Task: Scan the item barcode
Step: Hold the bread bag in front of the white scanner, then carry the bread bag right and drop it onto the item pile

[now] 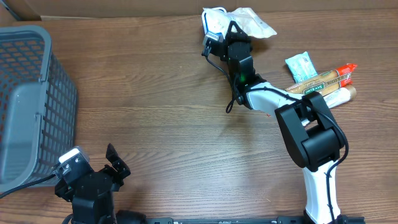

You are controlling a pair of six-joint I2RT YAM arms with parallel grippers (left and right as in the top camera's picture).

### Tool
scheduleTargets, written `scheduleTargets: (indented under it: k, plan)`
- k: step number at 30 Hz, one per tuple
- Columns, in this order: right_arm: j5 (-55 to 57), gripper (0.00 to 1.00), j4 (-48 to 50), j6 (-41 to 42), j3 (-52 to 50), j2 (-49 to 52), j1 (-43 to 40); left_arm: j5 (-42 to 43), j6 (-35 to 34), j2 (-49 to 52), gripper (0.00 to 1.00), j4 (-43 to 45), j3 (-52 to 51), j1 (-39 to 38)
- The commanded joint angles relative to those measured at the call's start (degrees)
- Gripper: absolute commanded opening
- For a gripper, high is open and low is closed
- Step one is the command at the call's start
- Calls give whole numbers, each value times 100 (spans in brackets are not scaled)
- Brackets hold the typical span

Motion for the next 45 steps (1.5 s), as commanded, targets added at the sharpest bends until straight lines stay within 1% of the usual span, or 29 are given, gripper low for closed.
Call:
scheduleTargets:
  k: [1,9,17,19,22,27,28,31,34,35,36,37,39,42,43,44,45]
  plan:
    - [-243,12,52,-205,140,120,-2,-96,-79,-15,100,2,-11,-24]
    - [-221,12,101,-442,140,140,-4,-96,-79,-15,100,2,-11,-24]
    - [11,13,151,-428,140,140,46,-96,-79,-15,99,2,-11,-24]
    - [129,16,264,-278,140,138,81,-96,-79,-15,100,2,-11,-24]
    - [334,16,555,210,140,46,105,-96,-79,-15,99,2,-11,-24]
    - [566,14,192,697,140,-472,103,-96,-79,-15,100,2,-11,-24]
    - [651,11,42,890,140,-636,105,-96,-79,-15,100,2,-11,-24]
    - [911,10,-433,1541,140,-1161,103,-96,-79,-15,99,2,-11,-24]
    - [1261,10,-986,2524,140,-1869,103,-96,-79,-15,100,2,-11,-24]
    - [1331,10,-1279,2855,140,-2144,103,-96,-79,-15,100,2,-11,-24]
    - [1349,10,-1862,3375,140,-2597,116,-96,-79,-15,100,2,-11,-24]
    - [1346,11,-2070,3556,140,-2747,122,-96,-79,-15,99,2,-11,-24]
    - [1399,15,-2778,4356,140,-3289,133,-96,-79,-15,99,2,-11,-24]
    - [1397,15,-3858,5792,140,-4050,133,-96,-79,-15,99,2,-11,-24]
    - [1296,15,-4380,6492,140,-4363,116,-96,-79,-15,99,2,-11,-24]
    - [1161,15,-4699,6846,140,-4538,92,-96,-79,-15,100,2,-11,-24]
    - [544,15,-5608,7707,140,-5018,-20,-96,-79,-15,100,2,-11,-24]
